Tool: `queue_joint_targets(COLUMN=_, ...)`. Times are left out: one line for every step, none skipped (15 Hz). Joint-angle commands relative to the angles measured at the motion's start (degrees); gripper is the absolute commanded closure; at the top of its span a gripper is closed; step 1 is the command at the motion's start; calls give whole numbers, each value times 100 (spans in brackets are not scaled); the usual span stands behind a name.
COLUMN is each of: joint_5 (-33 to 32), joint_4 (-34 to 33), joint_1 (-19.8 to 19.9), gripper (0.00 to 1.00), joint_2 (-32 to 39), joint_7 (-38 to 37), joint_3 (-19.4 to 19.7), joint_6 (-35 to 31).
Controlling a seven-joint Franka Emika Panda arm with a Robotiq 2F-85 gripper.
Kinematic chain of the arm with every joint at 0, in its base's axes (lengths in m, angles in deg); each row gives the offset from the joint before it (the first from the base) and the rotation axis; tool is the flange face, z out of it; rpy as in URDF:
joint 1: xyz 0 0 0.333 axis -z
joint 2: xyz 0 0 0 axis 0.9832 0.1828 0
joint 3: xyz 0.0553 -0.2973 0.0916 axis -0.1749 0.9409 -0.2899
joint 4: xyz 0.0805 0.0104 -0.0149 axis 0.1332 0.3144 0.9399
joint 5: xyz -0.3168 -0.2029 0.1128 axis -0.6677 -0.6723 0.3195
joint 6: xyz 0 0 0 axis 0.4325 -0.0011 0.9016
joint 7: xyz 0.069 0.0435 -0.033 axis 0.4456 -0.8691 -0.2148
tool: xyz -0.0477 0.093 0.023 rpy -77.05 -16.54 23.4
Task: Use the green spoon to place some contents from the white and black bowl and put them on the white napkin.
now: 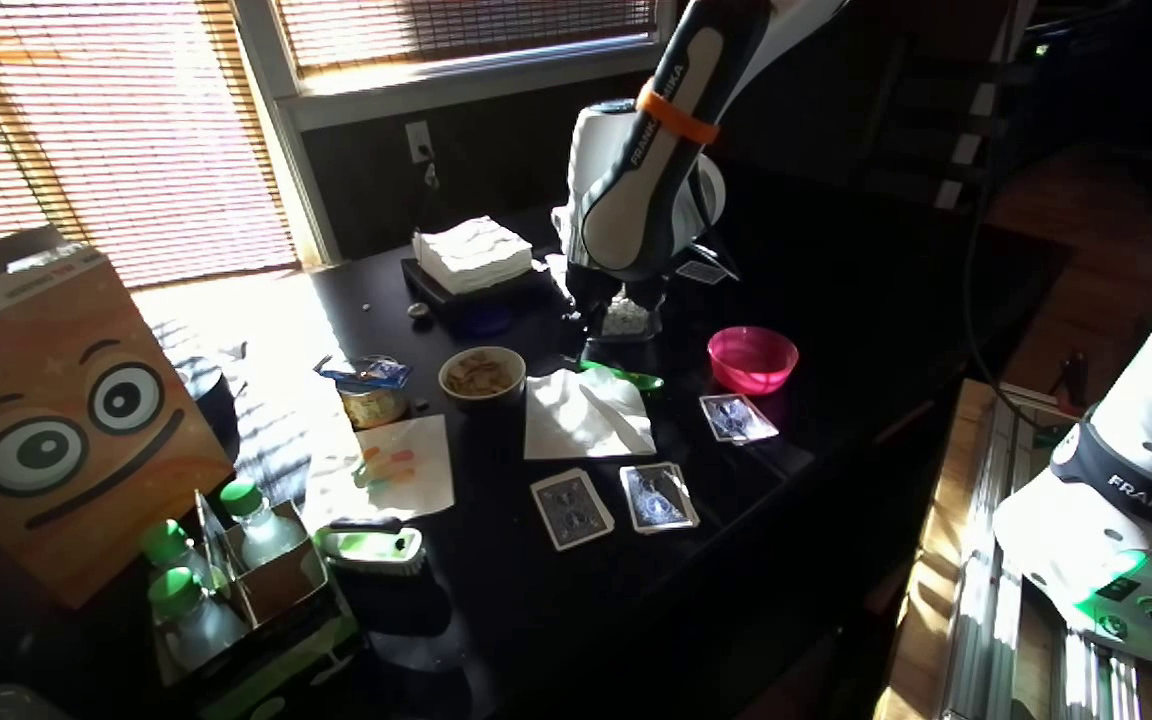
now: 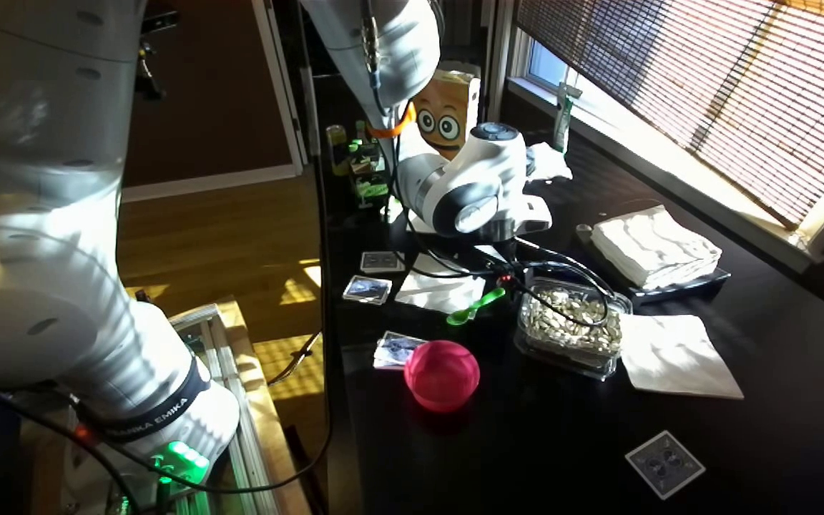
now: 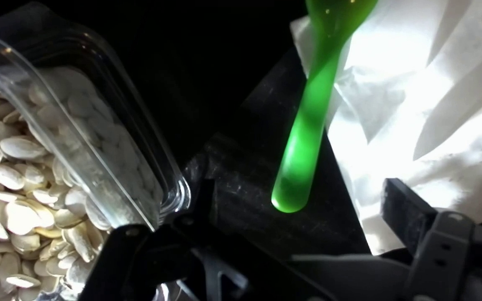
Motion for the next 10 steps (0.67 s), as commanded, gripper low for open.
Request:
queue_joint_targets(joint_5=-213, joint_4=-217, joint_1=-32, gripper=1, joint_2=227, joint_7=-208, joint_3=59, joint_6=-92)
queue_joint_targets(joint_5=-224, joint_4=-235, joint_1=-38, gripper=2, joint_2=248, joint_7=-222, joint_3=65, joint_6=-96)
queue_joint_targets(joint_5=-238, joint_4=-250, joint_1=-44, gripper=3, joint_2=262, joint_7=-235, joint_3=73, joint_6=-99)
queue_joint_targets(joint_5=-252, joint_4=-262, joint_1=-49, gripper=5, joint_2=272, joint_7=-252, joint_3=83, joint_6=-102)
queue_joint_targets(joint_5=-274, joint_4=-263, joint_1=-65, gripper=8, joint_2=270, joint_7=-272, joint_3=106, joint_6=-102)
queue_joint_targets(joint_5=-291, joint_4=-267, joint_1=-75, gripper=9, joint_2=272, joint_7=-286, joint_3=124, joint_6=-106)
queue_joint_targets(joint_5=-307, joint_4=-268, joint_1=-80, gripper=14, joint_2=267, joint_7=-299, joint_3=139, joint_6=-109)
queue_joint_targets(joint_5=-332, joint_4=-267, joint_1=-90, gripper=14, joint_2=264, joint_7=-317, joint_3=164, joint_6=-107)
queue_joint_targets(joint_5=-353, joint_4=-275, joint_1=-96, gripper=18, joint_2=271, joint_7=-331, joint_3=183, joint_6=-107)
queue_joint_targets(joint_5=-365, joint_4=-279, joint_1=-92, gripper=17, joint_2=274, joint_7=-336, joint_3=189, joint_6=-108)
